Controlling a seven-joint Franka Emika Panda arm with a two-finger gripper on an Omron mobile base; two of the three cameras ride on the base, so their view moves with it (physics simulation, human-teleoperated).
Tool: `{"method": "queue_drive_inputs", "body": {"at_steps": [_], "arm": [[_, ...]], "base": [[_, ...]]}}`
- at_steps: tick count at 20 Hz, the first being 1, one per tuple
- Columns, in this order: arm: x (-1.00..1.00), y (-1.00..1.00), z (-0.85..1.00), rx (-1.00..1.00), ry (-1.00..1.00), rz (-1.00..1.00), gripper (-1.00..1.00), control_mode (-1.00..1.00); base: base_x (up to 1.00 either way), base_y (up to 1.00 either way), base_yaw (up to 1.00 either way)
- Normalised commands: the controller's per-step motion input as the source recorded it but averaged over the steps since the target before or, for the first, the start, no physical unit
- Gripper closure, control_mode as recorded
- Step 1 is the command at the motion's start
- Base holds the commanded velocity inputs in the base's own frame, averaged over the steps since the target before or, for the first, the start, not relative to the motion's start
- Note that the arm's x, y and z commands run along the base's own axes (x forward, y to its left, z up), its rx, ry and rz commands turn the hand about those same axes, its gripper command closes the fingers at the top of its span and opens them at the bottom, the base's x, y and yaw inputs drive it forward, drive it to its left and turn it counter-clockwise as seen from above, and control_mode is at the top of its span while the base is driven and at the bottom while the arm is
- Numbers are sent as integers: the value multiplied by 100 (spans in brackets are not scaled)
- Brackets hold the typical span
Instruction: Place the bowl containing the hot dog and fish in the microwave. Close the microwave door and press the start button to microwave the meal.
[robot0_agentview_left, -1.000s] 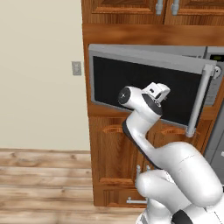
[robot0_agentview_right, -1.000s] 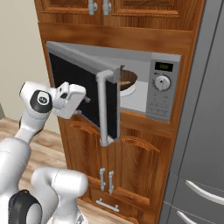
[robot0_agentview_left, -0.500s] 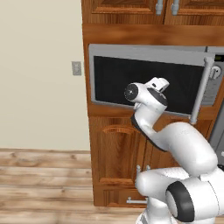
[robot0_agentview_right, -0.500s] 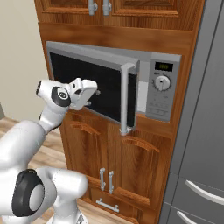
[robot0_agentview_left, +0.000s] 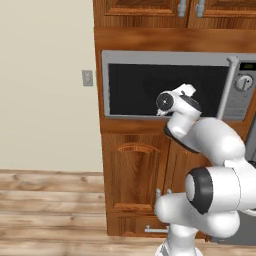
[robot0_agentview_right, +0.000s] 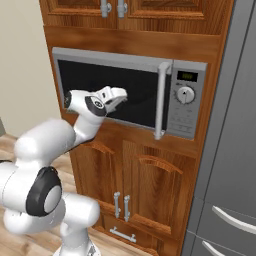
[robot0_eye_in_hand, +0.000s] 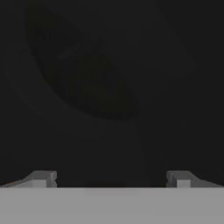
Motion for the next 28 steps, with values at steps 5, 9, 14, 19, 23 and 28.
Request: {"method": "queue_drive_inputs", "body": {"at_steps": [5,9,14,19,23,28], "arm": [[69,-41,0,13,-10,18,-100,-100],[72,-42,0,14,-9,20,-100,-100],[-6,-25,36,13,0,11,-100,-100],[-83,-15,61,21,5,0,-100,-100],[-99,-11,61,23,13,0,-100,-100],[-99,-9,53,28,12,0,-100,-100]], "base": [[0,0,0],[0,0,0],[0,0,0],[0,0,0],[0,0,0],[0,0,0]]}}
